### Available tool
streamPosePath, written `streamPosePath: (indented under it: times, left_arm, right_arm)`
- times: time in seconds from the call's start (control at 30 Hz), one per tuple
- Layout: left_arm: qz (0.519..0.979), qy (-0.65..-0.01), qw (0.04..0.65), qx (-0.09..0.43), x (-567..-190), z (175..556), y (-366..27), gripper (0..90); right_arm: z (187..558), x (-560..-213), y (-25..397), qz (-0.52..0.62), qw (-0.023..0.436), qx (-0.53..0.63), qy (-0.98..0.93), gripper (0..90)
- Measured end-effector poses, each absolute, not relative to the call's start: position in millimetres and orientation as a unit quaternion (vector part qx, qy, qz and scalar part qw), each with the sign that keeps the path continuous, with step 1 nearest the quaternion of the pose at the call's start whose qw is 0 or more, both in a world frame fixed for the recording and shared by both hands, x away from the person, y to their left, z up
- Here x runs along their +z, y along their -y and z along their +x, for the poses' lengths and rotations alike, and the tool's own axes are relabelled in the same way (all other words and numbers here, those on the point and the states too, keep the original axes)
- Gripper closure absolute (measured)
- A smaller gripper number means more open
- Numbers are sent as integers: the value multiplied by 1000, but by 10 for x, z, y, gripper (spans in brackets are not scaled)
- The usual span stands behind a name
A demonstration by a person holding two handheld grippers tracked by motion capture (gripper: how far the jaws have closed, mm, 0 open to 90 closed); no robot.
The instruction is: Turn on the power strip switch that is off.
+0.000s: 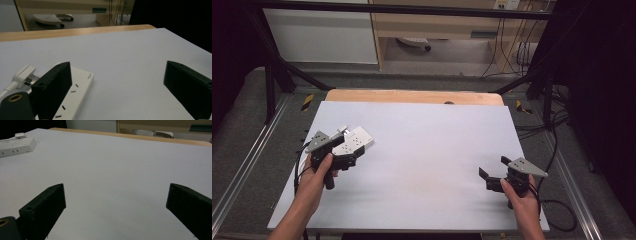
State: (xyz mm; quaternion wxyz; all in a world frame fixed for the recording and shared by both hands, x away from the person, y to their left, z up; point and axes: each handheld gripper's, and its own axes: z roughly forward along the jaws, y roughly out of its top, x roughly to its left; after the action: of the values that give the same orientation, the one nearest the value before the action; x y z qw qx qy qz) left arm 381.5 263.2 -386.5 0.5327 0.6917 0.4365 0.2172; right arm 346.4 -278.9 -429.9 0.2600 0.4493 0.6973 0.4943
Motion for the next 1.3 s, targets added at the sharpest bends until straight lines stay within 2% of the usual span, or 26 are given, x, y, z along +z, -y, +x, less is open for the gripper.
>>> streamPosePath:
  times: [0.67, 0.93, 1.23, 1.3]
  left_arm:
    - [658, -454, 558, 223, -3990, 3300, -3010, 88]
    - [674, -446, 540, 235, -4111, 3187, -2988, 97]
    - [696, -444, 523, 213, -4319, 3153, -2842, 101]
    - [692, -443, 528, 214, -4313, 3153, -2833, 103]
  right_arm:
    - [3470, -4308, 2768, 448, 261, 491, -700, 29]
    - [3469, -4311, 2773, 449, 260, 491, -700, 29]
    - [3493, -4353, 2780, 455, 259, 475, -707, 23]
    - [3541, -4438, 2764, 471, 253, 441, -721, 23]
